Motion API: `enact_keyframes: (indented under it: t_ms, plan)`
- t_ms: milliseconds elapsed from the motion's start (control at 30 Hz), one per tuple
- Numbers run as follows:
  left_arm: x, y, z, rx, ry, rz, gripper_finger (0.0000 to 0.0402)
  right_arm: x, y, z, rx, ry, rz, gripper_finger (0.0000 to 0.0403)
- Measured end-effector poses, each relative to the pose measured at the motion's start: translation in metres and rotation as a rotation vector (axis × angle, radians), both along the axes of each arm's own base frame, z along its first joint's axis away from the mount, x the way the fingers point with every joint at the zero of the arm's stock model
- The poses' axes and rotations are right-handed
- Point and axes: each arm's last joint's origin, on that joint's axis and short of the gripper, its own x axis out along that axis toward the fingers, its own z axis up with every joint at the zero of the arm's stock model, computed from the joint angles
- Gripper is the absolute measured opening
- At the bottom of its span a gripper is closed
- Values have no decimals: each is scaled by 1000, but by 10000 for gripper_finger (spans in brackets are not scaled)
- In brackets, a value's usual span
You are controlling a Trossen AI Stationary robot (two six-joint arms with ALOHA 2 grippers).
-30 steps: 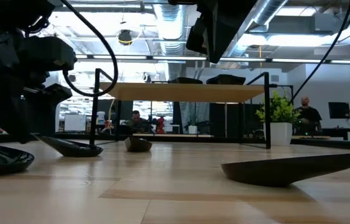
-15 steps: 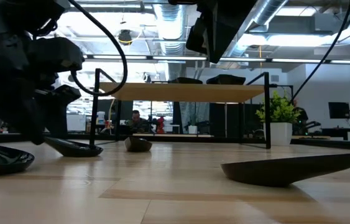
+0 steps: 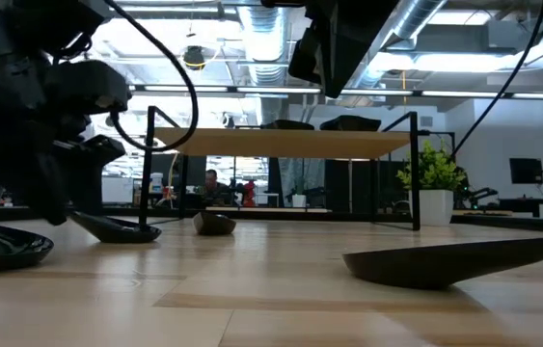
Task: Pick & Place Mini shaped plates
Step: Put the black drop shaped plate on the shelf
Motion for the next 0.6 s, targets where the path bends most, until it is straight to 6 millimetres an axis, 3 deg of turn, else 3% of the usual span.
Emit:
enact_keyframes:
  t_ms: [600]
  plan:
    - [2,6,-4,16,-43,-14,225,0,0,0,1,1,-5,77]
